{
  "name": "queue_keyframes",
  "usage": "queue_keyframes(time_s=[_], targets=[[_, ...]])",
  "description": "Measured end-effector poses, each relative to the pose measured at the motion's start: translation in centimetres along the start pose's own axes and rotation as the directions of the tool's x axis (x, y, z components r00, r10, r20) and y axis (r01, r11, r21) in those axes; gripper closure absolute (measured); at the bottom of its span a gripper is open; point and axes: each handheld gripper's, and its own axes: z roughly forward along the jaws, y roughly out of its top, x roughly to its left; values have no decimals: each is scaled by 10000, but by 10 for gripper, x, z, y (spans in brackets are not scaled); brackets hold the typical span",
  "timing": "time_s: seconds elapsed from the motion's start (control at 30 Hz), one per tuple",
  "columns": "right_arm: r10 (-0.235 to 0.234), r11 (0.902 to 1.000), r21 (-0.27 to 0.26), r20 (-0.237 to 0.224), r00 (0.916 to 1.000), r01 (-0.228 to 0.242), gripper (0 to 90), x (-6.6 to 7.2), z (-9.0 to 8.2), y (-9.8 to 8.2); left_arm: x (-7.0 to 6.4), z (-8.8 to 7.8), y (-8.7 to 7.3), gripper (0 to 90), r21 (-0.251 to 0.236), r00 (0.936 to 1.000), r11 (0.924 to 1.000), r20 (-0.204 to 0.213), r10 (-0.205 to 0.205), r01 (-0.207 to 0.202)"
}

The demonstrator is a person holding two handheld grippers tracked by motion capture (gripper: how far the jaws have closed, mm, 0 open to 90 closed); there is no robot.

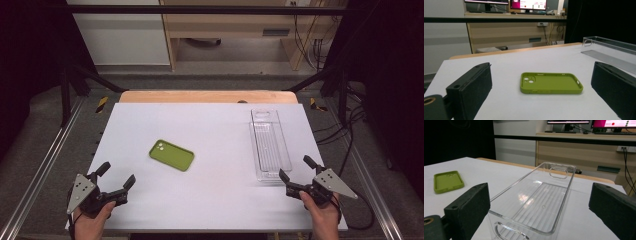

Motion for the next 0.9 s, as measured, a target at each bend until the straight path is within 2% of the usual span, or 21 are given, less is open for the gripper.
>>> queue_keyframes(time_s=[0.1, 0.2, 0.3, 0.37, 0.43, 0.53, 0.57, 0.63, 0.77, 0.83, 0.9], targets=[[-188, 9998, -12, 125, 9997, 188, 37, 3, -1, 0, -1, -1, 0, 22, -54, 9999, 9999, -11, 123, -124], [-40, 10000, 28, 122, 9999, 40, 42, 5, 1, -1, -1, 0, 0, 18, -29, 9998, 9998, -64, 175, -175], [-168, 9996, 213, 237, 9996, 163, 48, 7, 1, -1, -1, 1, 0, 19, 126, 9994, 9995, -221, 282, -279], [-76, 9997, 231, 159, 9998, 73, 47, 8, 1, -1, -1, 0, 1, 19, 129, 9994, 9996, -258, 247, -243], [61, 10000, -13, 33, 10000, -61, 42, 8, 0, 0, 1, 0, 1, 20, 128, 9991, 9996, -344, 244, -240], [191, 9998, -2, 73, 9998, -191, 44, 8, 0, 0, 4, 2, 2, 21, 244, 9991, 9995, -387, 187, -178], [157, 9999, 1, 72, 9999, -157, 44, 9, 0, 0, 6, 1, 7, 22, 182, 9991, 9998, -422, -94, 102], [106, 9999, 31, 57, 9999, -106, 45, 11, 1, 0, 7, 2, 14, 28, 210, 9983, 9998, -581, 32, -20], [-1, 9999, 100, 39, 10000, 1, 48, 13, 2, -1, 10, 5, 24, 37, 185, 9985, 9998, -548, -54, 64], [78, 9999, 139, 22, 10000, -78, 48, 13, 2, -1, 10, 10, 31, 37, 456, 9984, 9987, -515, 234, -211], [50, 9999, 130, 50, 10000, -51, 47, 13, 3, -1, 10, 13, 34, 41, 557, 9984, 9981, -475, 302, -275]])
